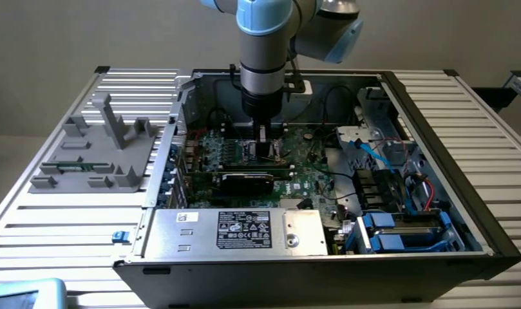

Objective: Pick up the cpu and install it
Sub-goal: 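Place the cpu into insertion slot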

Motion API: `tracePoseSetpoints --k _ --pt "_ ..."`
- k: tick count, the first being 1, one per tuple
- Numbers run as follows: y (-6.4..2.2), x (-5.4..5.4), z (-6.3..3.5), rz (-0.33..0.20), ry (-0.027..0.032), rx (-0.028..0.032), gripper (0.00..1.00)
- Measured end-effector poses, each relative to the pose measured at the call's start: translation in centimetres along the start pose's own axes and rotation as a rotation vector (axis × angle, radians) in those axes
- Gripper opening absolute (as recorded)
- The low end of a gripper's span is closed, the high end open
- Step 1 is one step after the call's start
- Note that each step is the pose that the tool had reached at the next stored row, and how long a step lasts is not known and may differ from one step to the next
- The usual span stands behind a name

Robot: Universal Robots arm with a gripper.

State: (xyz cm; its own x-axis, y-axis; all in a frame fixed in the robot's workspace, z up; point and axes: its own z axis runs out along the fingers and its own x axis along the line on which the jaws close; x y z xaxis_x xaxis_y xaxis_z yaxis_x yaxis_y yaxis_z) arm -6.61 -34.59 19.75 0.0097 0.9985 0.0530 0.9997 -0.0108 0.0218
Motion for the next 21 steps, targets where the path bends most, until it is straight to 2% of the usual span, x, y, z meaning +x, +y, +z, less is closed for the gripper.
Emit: tracePoseSetpoints --k 9,16,21 --pt "0.00 -0.09 0.00 0.000 0.0045 -0.0002 0.55" --pt "0.00 -0.24 -0.01 0.000 0.0127 -0.0012 0.55" --pt "0.00 -0.28 -0.01 0.000 0.0141 -0.0013 0.55"
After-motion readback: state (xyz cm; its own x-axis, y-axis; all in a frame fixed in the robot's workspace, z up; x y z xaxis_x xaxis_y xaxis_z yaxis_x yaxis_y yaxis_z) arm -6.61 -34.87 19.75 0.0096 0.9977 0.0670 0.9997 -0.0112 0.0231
